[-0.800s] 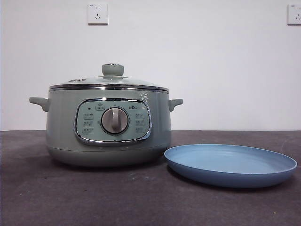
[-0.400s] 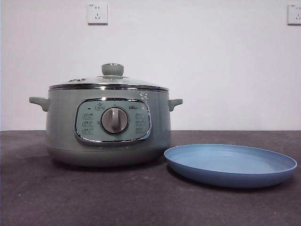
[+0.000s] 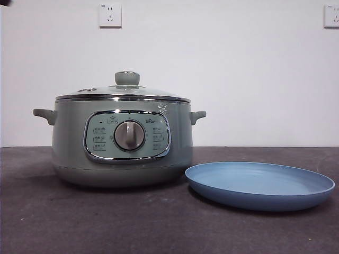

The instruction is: Take the potato out from the steamer,put the potato on the plate,close the lid

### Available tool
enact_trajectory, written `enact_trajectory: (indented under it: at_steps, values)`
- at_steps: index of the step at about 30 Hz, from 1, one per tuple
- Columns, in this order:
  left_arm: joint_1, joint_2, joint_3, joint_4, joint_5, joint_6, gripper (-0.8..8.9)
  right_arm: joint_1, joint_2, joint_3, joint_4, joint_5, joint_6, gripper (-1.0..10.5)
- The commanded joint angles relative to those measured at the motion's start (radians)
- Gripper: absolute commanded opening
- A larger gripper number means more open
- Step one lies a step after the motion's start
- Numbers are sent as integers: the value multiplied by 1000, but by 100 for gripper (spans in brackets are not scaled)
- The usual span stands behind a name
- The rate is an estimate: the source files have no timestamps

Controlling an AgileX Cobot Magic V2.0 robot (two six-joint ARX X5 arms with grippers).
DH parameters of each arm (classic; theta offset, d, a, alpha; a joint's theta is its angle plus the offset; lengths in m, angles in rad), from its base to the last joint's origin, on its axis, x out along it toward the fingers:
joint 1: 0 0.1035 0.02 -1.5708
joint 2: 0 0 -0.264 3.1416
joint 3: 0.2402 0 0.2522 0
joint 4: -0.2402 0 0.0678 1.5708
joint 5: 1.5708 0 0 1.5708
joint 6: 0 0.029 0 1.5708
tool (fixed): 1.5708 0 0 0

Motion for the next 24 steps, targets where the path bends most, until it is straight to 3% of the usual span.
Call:
enact_trajectory:
  at_steps: [1,12,24]
  values:
    - [-50,84,54,42,-36,1,696,2,1,0,4,-1,6,659]
    - [-189,482,307,69,-190,71,696,2,1,0,6,-2,11,658]
    - [-248,777,421,172,-249,95,696,2,1,0,6,-1,13,658]
